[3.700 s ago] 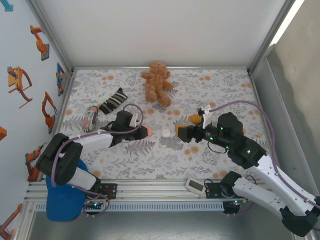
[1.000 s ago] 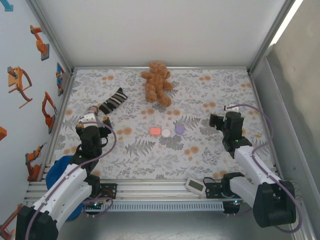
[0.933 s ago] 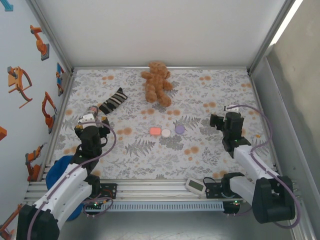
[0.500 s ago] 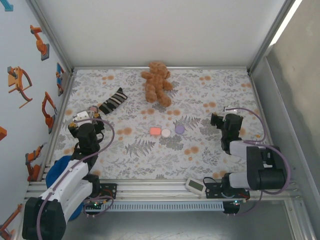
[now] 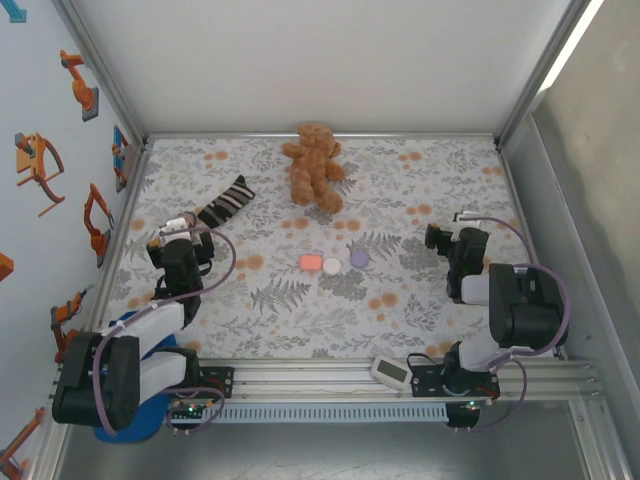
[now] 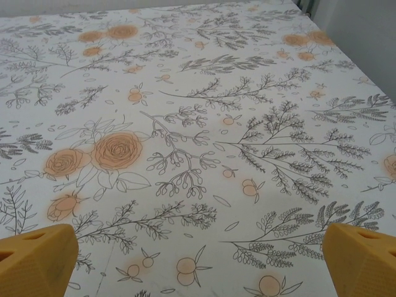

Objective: Insert the wireless bluetooth earbuds into the charging case

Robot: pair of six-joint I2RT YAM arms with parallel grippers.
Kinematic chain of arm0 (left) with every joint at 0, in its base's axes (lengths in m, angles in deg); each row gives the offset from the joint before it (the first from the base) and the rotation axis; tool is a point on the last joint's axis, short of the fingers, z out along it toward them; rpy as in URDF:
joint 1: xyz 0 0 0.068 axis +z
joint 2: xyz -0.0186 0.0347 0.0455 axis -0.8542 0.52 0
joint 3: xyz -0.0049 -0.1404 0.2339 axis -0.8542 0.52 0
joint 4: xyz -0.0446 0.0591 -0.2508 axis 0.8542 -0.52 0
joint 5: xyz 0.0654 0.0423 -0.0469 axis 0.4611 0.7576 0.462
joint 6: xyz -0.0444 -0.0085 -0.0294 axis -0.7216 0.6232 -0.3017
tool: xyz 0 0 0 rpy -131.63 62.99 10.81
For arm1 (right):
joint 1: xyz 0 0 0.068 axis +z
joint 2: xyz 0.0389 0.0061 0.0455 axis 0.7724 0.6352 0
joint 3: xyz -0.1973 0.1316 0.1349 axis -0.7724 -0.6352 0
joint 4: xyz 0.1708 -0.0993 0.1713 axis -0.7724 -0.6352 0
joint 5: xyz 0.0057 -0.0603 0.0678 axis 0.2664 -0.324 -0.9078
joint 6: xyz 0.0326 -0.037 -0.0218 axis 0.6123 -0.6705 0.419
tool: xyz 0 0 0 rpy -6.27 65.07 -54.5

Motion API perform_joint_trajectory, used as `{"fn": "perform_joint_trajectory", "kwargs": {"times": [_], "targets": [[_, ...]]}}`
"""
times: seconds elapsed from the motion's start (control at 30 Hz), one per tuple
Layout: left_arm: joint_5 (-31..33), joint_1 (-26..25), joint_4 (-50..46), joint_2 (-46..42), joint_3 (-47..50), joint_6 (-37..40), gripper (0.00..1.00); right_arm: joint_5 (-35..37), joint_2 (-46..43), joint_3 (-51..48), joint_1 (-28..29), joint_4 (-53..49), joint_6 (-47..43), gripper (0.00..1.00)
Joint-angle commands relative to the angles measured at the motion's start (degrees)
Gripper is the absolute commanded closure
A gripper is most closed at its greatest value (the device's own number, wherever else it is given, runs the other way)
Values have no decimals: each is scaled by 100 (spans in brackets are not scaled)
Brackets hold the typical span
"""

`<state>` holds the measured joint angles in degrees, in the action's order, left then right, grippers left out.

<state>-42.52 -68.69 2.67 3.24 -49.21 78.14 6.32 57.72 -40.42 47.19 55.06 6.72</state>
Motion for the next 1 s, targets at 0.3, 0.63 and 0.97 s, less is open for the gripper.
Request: {"fn": "perform_joint_trajectory", "kwargs": {"times": [0.3, 0.63, 0.97], "targets": [[-452, 33, 902, 651, -110, -20, 4, -109, -11, 205, -37, 30, 109, 0], [-816, 36, 1501, 784, 75, 349, 4, -98, -14, 208, -24, 30, 100, 0], [-994, 76, 2364, 1116, 323, 545, 4, -81, -10, 218, -21, 15, 90, 0]]}}
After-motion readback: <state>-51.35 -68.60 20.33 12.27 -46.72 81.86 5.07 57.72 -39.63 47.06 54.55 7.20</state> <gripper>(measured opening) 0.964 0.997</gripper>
